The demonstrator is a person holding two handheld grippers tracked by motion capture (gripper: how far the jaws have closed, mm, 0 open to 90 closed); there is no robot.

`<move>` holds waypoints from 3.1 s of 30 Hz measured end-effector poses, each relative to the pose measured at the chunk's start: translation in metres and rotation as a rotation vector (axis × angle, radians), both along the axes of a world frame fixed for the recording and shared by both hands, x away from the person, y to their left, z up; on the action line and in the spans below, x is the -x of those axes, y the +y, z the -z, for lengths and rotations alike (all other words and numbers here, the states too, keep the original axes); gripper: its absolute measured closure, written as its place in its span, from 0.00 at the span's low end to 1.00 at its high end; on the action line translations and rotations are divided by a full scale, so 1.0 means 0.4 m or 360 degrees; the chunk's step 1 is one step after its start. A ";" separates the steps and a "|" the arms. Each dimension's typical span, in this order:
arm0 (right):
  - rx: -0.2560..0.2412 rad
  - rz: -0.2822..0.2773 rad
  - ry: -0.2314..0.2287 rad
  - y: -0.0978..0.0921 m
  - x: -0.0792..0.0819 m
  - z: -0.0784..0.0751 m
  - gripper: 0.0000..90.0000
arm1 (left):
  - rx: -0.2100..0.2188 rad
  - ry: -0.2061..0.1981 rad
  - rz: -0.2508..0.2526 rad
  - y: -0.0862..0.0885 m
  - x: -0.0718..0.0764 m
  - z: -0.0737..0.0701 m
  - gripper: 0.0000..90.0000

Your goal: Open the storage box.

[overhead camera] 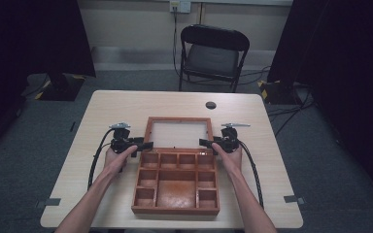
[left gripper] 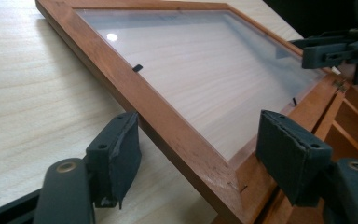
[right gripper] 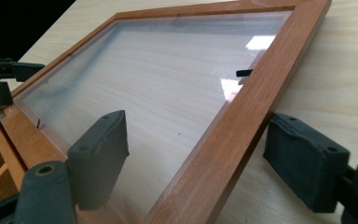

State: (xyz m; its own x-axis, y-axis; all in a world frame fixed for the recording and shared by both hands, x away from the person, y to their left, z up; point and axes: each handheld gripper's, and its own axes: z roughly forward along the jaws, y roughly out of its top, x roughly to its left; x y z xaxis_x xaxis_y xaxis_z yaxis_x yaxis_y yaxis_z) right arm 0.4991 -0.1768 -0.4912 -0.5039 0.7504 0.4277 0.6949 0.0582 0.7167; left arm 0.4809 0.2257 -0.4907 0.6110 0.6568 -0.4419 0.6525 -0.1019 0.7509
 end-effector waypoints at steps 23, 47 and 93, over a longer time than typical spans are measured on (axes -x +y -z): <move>0.0056 -0.0020 -0.0133 -0.011 0.038 -0.065 0.22 | -0.0057 -0.0086 -0.0057 0.027 0.040 -0.044 0.27; 0.0108 -0.0047 -0.0238 -0.083 0.202 -0.137 0.18 | -0.0202 -0.0155 -0.0040 0.096 0.177 -0.100 0.19; 0.0712 0.0303 -0.0181 -0.258 0.382 0.023 0.06 | -0.0774 -0.0172 -0.0303 0.194 0.301 0.031 0.00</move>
State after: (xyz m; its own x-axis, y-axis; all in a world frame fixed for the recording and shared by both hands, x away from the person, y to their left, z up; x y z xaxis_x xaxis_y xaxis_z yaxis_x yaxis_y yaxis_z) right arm 0.3463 -0.2802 -0.5004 -0.3650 0.9310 -0.0070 0.6418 0.2571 0.7225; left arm 0.3607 0.3032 -0.5031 0.4863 0.8738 0.0000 0.6151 -0.3423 0.7102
